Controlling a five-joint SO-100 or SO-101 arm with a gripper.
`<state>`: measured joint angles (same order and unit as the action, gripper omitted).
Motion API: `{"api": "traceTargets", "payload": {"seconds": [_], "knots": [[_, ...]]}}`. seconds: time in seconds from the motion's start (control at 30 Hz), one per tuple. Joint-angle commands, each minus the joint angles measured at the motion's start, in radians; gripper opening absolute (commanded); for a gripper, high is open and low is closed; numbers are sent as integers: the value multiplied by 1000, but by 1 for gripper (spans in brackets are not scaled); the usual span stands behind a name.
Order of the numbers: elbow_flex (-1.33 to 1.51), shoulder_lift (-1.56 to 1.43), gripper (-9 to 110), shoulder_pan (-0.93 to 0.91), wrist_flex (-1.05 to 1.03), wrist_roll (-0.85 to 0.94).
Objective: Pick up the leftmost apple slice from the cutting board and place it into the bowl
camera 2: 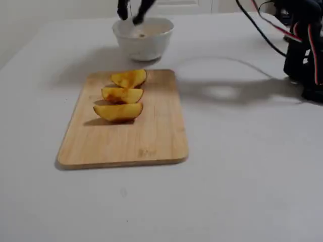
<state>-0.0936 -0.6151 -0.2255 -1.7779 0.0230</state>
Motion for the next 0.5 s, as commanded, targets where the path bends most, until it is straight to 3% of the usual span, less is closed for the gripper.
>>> {"api": "traceTargets", "payload": {"seconds": [0.0,0.33,0.47], "knots": [[109,-351,0,57,-41,0],[686,-1062,0,310,-28,-31],[1181,-1399,0,360,167,-55]]}}
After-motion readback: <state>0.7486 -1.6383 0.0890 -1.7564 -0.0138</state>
